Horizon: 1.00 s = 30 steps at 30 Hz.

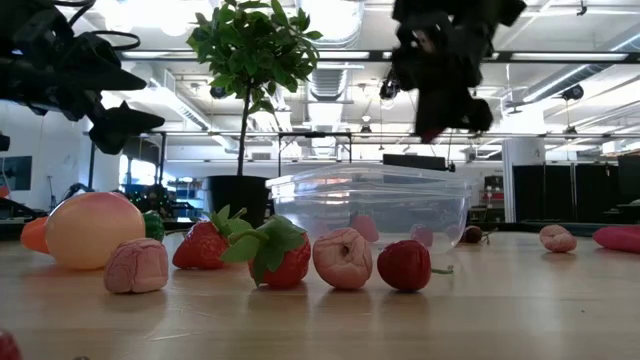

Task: Pick and placing Produce into tupperware
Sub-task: Put the red cherry into the transparent bin, then put the blackberry into the transparent bin

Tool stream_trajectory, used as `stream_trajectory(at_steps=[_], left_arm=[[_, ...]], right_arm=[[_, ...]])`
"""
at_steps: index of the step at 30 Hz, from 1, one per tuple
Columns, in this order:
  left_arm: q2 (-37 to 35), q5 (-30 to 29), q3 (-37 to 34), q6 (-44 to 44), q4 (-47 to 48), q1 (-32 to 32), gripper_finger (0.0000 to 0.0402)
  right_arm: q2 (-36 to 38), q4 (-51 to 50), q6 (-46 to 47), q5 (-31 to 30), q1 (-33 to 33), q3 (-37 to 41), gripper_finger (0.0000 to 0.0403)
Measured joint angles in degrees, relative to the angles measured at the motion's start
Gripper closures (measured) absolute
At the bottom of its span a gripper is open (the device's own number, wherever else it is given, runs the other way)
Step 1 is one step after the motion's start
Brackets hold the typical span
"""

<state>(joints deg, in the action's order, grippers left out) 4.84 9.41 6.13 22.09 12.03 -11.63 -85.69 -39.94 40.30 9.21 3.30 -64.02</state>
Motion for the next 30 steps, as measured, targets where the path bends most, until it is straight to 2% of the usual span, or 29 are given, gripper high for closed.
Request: stream_trajectory(at_steps=[8,13,15,17,22,30], left_arm=[[0.00,-0.01,0.00,0.02,0.02,0.00,0.0109],[0.00,0.00,0.00,0.00,0.00,-0.01,0.0109],[0.00,-0.01,0.00,0.01,0.02,0.01,0.0109],[0.00,-0.02,0.00,0.01,0.01,0.00,0.0109],[0.00,-0.01,0.00,0.01,0.02,-0.01,0.0109],[0.00,0.00,0.00,0.01,0.02,0.00,0.0109]], right_arm=[[-12.35,-1.62,0.24,-0.52,-4.64,-11.03,0.0332],[-18.82,-10.06,0.63,-7.64,-6.41,-19.38,0.0276],[-20.22,-14.35,2.37,-12.55,-6.88,-22.38,0.0249],[-20.55,-17.55,3.87,-15.00,-6.86,-24.15,0.0224],[-18.50,-20.65,5.15,-15.30,-4.80,-23.26,0.0187],[-11.78,-22.70,1.95,-14.79,4.44,-13.93,0.0182]])
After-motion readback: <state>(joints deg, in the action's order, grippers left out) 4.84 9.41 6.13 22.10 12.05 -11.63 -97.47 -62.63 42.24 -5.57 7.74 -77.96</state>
